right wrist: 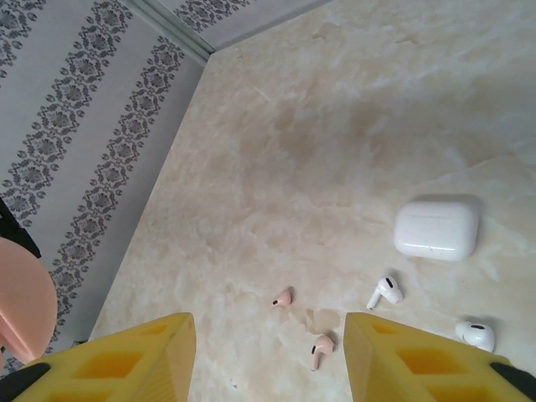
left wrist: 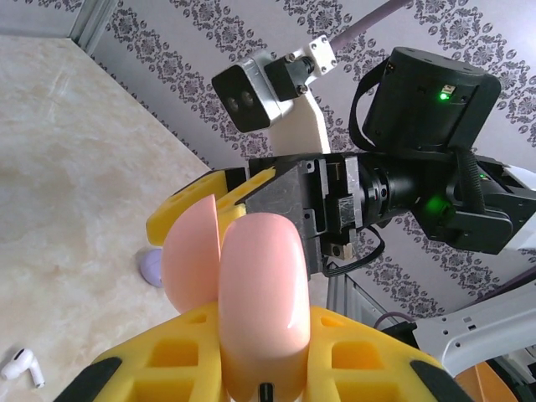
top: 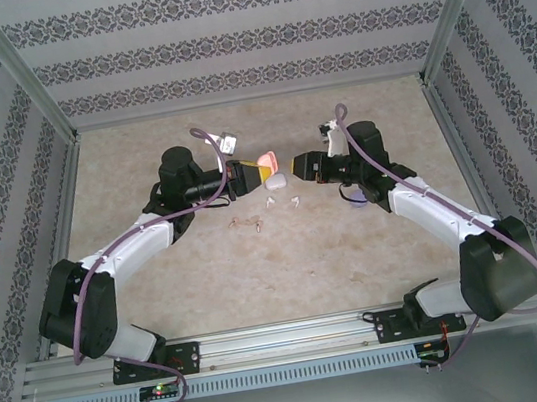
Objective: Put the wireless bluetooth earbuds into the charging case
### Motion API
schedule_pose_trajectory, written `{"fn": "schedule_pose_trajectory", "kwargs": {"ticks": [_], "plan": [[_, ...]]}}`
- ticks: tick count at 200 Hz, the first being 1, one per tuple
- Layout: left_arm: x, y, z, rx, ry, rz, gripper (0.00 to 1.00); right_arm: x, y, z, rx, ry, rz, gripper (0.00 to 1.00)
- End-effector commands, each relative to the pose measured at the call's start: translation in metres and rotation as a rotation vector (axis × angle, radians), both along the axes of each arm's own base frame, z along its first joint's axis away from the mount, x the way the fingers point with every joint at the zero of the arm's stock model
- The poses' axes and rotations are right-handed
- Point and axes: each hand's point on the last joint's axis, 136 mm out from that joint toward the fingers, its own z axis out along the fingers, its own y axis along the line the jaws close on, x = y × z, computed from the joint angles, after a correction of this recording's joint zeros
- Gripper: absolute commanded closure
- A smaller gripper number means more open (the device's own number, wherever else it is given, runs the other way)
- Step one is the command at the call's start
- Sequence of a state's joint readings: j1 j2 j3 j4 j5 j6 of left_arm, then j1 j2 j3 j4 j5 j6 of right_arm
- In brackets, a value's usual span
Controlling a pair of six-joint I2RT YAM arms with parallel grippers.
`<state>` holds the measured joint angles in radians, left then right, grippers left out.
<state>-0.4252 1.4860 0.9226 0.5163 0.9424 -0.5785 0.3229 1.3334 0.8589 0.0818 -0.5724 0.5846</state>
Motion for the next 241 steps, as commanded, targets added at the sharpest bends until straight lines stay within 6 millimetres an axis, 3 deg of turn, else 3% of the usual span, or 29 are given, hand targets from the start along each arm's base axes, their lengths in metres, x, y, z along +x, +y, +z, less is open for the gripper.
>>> {"fn": "schedule_pose_trajectory", "kwargs": {"ticks": [1, 33, 75, 138, 205, 241], "plan": [[-0.003, -0.001, 0.02, -0.028, -0.082, -0.023, 1.0, -0.012, 0.005, 0.034, 0.063, -0.067, 0.045, 0.49], [-0.002, -0.002, 0.017, -0.032, -0.075, -0.03, 1.0, -0.032, 0.016, 0.062, 0.109, -0.132, 0.139, 0.49], [0.0, -0.002, 0.017, -0.041, -0.071, -0.031, 1.0, -0.039, 0.032, 0.066, 0.117, -0.145, 0.199, 0.52], [0.0, -0.004, 0.019, -0.048, -0.068, -0.04, 1.0, -0.031, 0.042, 0.067, 0.111, -0.146, 0.196, 0.58], [-0.004, -0.004, 0.023, -0.055, -0.072, -0.049, 1.0, -0.019, 0.041, 0.054, 0.094, -0.112, 0.163, 0.64], [-0.006, -0.006, 0.021, -0.052, -0.068, -0.059, 1.0, -0.015, 0.042, 0.059, 0.102, -0.119, 0.155, 0.66]]}}
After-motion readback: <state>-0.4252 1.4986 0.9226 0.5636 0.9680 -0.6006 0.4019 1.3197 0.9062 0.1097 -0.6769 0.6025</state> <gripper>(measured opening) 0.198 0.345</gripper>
